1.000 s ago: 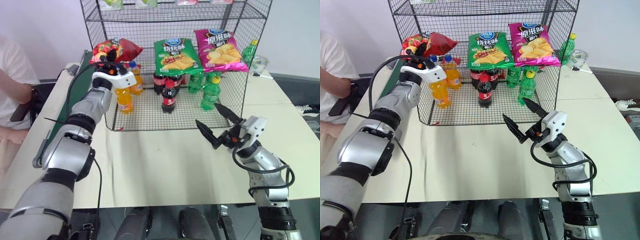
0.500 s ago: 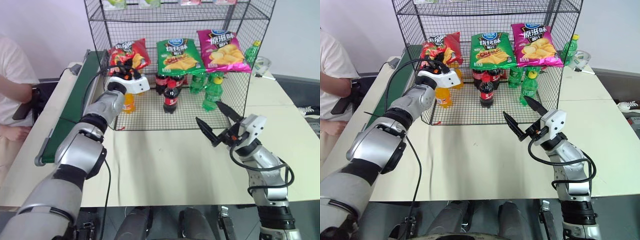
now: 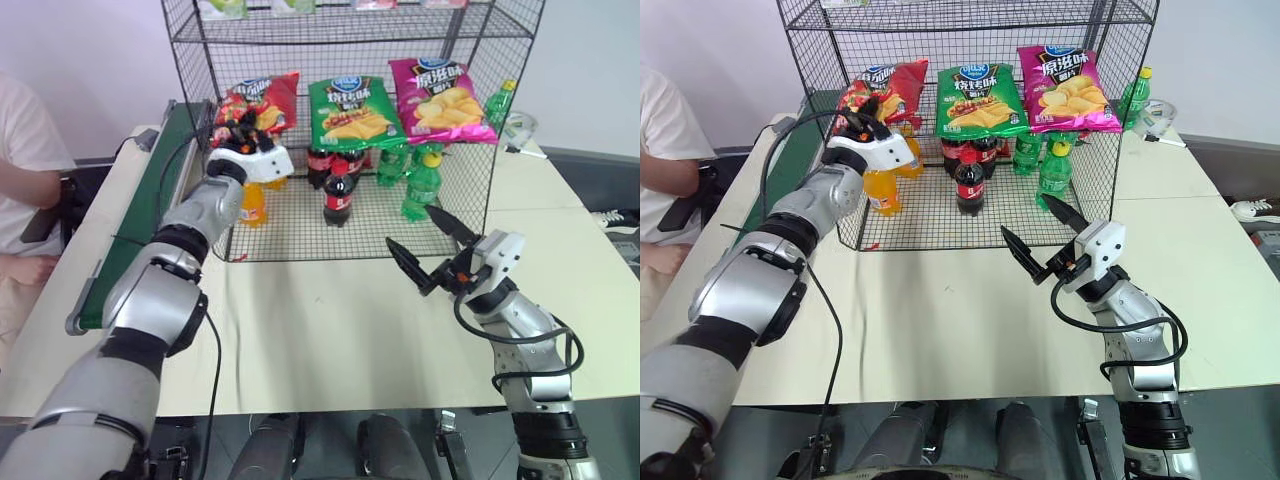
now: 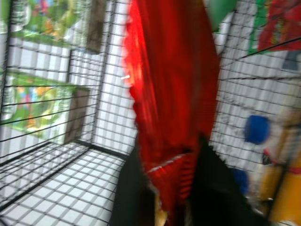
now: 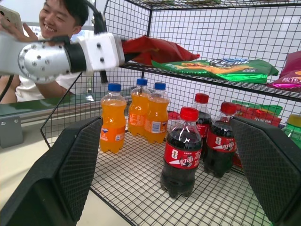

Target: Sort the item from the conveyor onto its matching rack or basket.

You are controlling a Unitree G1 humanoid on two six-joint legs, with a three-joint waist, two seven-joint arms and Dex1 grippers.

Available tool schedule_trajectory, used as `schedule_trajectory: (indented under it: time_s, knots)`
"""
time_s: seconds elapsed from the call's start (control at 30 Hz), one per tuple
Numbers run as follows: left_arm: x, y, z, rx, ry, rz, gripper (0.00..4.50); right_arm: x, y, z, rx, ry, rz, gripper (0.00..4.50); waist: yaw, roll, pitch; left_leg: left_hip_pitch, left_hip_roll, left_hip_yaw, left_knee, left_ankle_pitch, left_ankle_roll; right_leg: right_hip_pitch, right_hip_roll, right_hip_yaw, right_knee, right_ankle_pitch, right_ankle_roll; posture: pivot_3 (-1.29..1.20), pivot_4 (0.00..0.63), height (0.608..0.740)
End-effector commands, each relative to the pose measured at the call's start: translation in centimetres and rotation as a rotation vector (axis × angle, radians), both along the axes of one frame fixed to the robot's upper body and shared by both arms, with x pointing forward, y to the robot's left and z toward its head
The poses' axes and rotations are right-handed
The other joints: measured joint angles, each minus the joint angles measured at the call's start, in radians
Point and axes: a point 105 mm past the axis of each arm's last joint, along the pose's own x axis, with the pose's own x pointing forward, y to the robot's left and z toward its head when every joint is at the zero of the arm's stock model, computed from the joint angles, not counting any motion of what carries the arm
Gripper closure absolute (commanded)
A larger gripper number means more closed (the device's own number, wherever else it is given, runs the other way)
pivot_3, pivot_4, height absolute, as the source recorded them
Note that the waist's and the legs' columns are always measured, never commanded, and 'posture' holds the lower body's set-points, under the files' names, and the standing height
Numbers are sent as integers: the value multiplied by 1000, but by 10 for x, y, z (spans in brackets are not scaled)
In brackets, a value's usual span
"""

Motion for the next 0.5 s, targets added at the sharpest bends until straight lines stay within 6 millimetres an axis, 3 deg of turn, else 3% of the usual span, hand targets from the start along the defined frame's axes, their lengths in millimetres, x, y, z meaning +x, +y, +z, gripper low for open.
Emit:
schedule_trajectory:
  time_s: [0.03, 0.13, 0.37, 0.5]
  knots:
    - [-3, -1, 21, -15, -55, -31, 1627, -4, 1, 14, 5, -62, 12, 0, 1, 0, 0, 0, 0, 0, 0, 0, 0, 0, 0, 0, 0, 0, 0, 0, 150, 740]
    - [-4, 0, 21, 6, -61, -38, 313, -4, 0, 14, 6, -62, 11, 0, 5, 0, 0, 0, 0, 0, 2, 0, 0, 1, 0, 0, 1, 0, 0, 0, 150, 740]
    - [-29, 12, 6, -10, -47, -151, 313, -4, -8, 12, -1, -54, -3, 0, -11, 1, -1, 0, 0, 0, 3, 0, 0, 0, 0, 1, 2, 0, 0, 0, 150, 740]
    - [-62, 16, 1, -63, -16, -209, 313, -5, -10, 11, -7, -50, -1, 0, -18, 3, -2, 0, 0, 0, 2, 0, 0, 0, 0, 1, 2, 0, 0, 0, 150, 740]
